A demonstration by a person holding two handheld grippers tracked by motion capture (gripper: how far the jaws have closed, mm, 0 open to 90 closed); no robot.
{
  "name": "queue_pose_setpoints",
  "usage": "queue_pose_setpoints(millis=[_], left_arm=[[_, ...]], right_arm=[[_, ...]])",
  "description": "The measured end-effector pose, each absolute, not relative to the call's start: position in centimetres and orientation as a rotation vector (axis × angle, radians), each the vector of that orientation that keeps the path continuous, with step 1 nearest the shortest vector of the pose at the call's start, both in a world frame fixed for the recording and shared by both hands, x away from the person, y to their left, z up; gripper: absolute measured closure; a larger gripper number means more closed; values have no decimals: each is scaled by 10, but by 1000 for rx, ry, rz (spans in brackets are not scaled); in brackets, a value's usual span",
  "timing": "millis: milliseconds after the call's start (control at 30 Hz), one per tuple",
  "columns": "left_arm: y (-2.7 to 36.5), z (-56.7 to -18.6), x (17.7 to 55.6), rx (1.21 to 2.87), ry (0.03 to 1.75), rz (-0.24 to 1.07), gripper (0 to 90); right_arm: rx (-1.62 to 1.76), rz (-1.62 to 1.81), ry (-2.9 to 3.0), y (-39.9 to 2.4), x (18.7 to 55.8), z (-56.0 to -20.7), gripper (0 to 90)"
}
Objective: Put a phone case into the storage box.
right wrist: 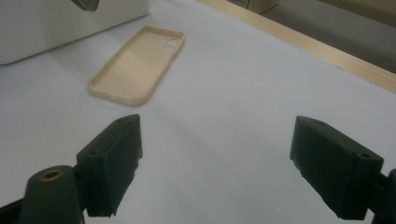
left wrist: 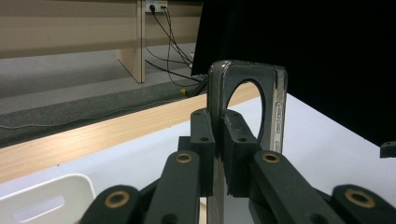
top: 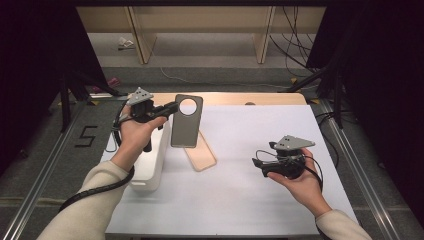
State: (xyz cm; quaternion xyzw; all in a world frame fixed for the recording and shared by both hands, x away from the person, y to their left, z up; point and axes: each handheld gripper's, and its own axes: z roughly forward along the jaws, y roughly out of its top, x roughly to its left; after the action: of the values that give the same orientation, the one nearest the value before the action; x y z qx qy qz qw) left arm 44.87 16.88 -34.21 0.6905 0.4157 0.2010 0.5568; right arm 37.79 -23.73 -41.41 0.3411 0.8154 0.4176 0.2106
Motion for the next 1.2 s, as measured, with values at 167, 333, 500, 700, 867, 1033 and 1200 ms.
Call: queue_pose_setpoints(millis=[167,333,500,700,867,1033,1200], left_arm=[[176,-340,449,1620,983,483,836],[182,-337,450,1613,985,489,836],[190,-335,452,1602,986,501,836],[199,-332,456,1593,993,516,836],[206,-328,460,1584,995,531,836],[213,-325,463,1580,999,544,836],[220,-325,468,1572,994,551,836]], right_arm=[[945,1160,2268,-237,378,-415,177],[944,1157,2272,-237,378,-415,177],[945,1155,2275,-237,378,-415,177],[947,1156,2275,-237,379,-415,177],[946,1155,2276,-237,379,-416,178],[950,1154,2277,-236,379,-416,178],[949,1155,2280,-237,379,-416,178]])
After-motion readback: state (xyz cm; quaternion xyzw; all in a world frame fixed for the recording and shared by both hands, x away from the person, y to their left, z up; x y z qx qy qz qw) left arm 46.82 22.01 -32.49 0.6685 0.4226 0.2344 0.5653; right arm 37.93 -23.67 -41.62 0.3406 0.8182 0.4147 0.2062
